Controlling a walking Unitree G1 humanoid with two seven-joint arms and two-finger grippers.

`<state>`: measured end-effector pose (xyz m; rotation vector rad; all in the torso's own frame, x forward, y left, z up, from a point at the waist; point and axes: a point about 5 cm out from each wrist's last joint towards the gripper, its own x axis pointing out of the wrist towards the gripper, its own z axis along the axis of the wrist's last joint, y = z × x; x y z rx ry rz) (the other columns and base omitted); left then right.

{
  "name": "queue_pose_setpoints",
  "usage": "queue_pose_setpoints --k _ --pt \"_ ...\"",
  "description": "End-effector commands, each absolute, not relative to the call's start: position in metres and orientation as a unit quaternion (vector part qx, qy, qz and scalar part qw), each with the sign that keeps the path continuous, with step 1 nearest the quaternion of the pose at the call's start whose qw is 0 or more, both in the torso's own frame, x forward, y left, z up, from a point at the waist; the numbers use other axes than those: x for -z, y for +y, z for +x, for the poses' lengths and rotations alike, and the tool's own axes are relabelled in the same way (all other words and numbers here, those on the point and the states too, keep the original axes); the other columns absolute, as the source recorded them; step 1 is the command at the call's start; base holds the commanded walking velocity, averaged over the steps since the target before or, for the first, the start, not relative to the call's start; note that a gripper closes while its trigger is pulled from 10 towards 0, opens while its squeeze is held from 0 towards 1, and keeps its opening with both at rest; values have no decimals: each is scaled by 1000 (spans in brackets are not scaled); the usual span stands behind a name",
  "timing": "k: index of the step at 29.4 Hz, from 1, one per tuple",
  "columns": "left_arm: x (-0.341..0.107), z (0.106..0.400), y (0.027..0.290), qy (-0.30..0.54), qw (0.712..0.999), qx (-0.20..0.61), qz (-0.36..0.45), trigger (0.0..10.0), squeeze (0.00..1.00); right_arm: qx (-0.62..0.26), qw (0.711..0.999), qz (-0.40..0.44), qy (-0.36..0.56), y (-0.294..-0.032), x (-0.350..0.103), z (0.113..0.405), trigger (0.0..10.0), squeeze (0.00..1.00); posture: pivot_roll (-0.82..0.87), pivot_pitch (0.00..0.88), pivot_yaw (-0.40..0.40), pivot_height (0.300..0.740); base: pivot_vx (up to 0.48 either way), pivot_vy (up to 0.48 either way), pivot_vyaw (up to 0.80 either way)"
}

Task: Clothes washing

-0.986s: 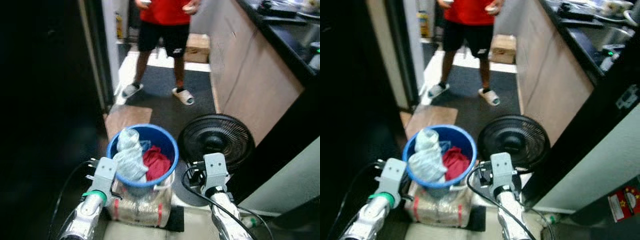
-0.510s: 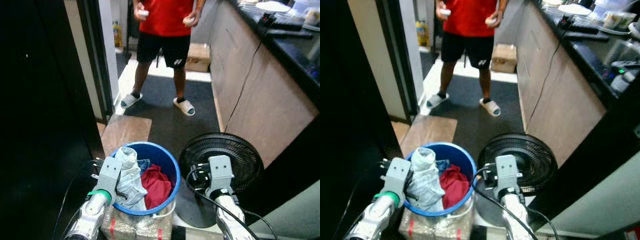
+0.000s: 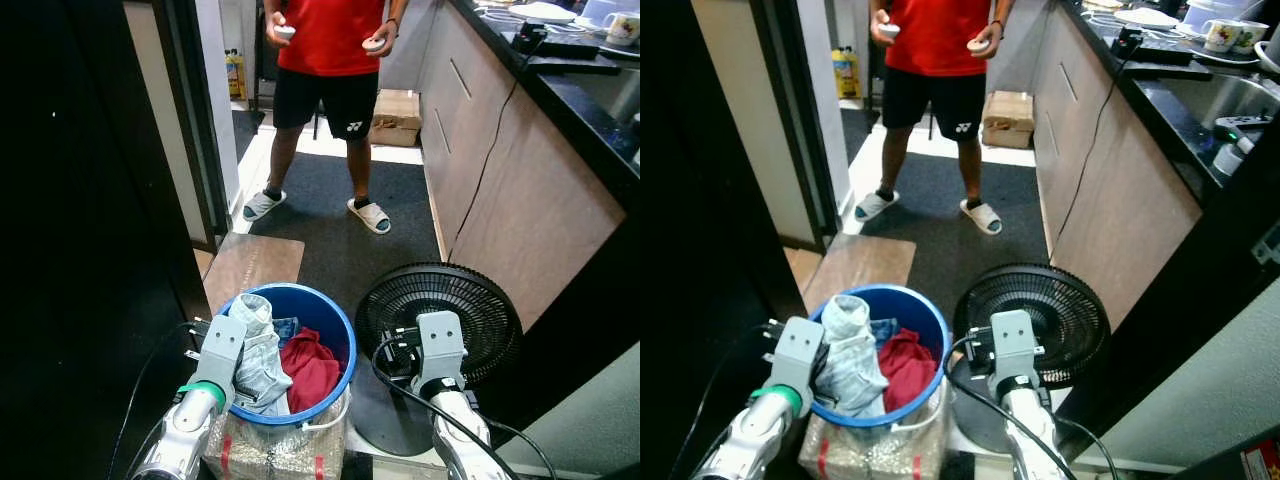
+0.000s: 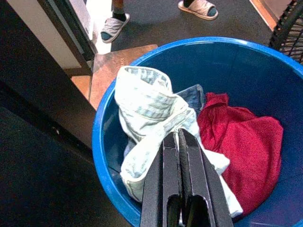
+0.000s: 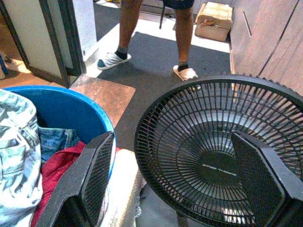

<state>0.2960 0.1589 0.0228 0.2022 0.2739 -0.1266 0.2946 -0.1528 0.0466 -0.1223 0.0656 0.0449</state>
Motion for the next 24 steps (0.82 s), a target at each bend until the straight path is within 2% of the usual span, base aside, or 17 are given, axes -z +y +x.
queue_pose_setpoints --k 1,17,24 --pt "-16 291 160 155 980 64 103 10000 0 -23 997 -59 42 -152 -43 292 10000 0 0 0 31 740 0 0 0" --pt "-16 291 161 155 980 65 106 10000 0 -18 997 -58 39 -152 -45 294 10000 0 4 0 33 740 0 0 0" --pt "-16 292 161 154 980 66 108 10000 0 -21 997 -58 40 -151 -45 295 10000 0 6 0 34 721 0 0 0"
